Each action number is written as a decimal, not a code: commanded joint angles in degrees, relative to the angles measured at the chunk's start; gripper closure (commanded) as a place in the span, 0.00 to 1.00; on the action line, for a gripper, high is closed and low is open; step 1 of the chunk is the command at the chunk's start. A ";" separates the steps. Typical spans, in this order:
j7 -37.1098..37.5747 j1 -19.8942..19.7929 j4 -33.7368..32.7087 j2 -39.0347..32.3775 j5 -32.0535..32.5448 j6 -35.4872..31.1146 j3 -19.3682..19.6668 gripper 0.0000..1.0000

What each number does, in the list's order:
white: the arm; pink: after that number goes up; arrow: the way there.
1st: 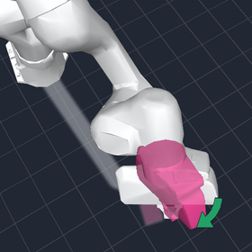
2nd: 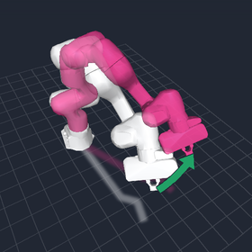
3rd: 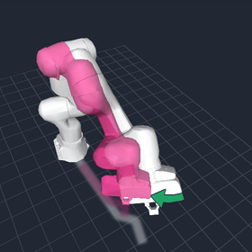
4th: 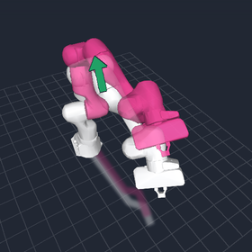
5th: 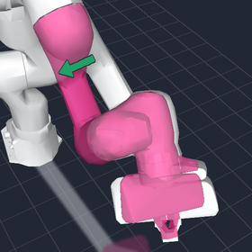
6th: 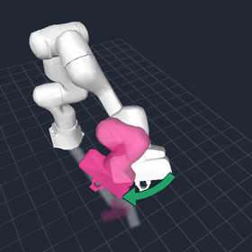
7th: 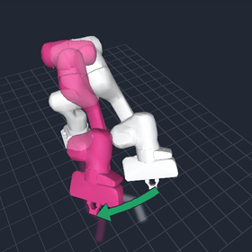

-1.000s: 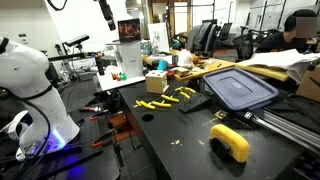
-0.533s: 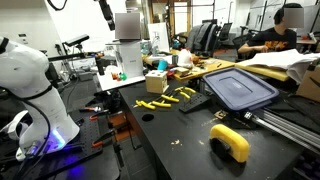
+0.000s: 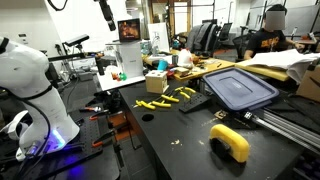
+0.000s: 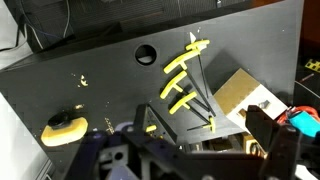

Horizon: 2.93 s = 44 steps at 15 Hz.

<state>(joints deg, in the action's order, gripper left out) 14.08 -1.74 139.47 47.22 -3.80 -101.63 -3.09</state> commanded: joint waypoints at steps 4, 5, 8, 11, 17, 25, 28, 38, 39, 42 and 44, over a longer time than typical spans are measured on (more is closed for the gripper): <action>5.10 -0.34 -1.23 -4.75 -3.87 1.00 -2.53 0.00; 5.96 -0.37 -1.33 -5.35 -4.26 1.18 -2.87 0.00; 7.25 -0.38 -1.65 -6.61 -5.20 1.81 -2.99 0.00; 7.27 0.01 -1.44 -7.36 -6.91 2.26 -2.66 0.00; 5.91 -1.41 -6.88 -21.80 -8.95 -5.84 -1.31 0.00; 5.98 -0.89 -28.49 -51.78 -8.40 -7.66 2.65 0.00; 6.05 -0.81 -38.24 -62.05 -8.74 -6.06 3.66 0.00; 6.68 0.72 -52.98 -77.06 -3.62 -2.28 5.89 0.00; 6.96 0.92 -51.90 -76.75 -3.39 -2.77 5.90 0.00; 6.70 1.18 -48.31 -75.33 -3.88 -4.22 5.62 0.00; 6.80 1.41 -45.37 -74.56 -4.18 -5.55 5.59 0.00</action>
<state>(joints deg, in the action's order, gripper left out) 20.42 -1.18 88.62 -30.25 -7.87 -104.94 1.86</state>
